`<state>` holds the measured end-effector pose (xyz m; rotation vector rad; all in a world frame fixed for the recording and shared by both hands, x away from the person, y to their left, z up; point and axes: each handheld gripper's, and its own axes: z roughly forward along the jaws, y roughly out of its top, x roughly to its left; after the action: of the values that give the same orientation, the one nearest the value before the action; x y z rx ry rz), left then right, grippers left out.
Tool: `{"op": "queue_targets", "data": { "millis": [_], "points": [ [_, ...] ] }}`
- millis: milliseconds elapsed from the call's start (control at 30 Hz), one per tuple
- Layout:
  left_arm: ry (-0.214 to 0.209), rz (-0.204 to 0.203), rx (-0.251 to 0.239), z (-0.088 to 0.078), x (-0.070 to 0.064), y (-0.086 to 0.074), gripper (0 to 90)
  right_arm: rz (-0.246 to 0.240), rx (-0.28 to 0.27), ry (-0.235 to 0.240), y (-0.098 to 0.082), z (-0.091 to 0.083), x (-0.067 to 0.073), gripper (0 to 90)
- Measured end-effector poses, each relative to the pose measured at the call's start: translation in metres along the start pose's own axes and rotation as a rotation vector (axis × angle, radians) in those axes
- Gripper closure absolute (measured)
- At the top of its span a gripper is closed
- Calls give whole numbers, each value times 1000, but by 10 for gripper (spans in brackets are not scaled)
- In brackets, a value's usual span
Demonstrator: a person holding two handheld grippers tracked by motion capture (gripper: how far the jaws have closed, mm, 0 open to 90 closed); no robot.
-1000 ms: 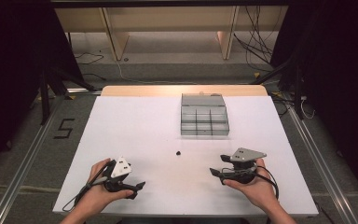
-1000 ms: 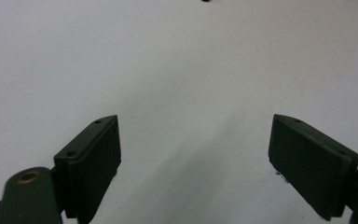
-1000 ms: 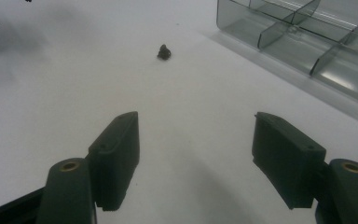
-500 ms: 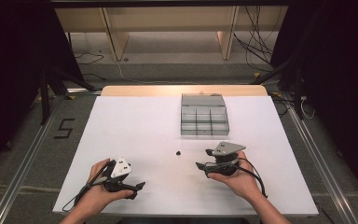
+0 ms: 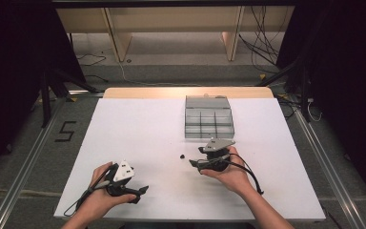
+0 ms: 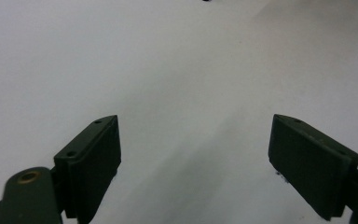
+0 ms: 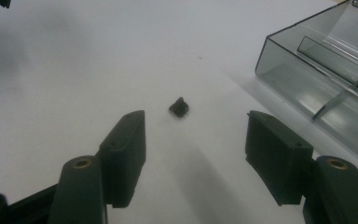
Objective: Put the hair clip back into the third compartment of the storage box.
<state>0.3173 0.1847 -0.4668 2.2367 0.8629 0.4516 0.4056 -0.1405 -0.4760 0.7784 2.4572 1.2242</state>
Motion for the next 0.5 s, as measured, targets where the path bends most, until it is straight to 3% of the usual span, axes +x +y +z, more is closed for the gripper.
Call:
{"op": "queue_targets", "data": {
  "millis": [500],
  "points": [
    [4,6,-1,0,0,0,166,-41,61,24,10,33,0,417]
  ]
}}
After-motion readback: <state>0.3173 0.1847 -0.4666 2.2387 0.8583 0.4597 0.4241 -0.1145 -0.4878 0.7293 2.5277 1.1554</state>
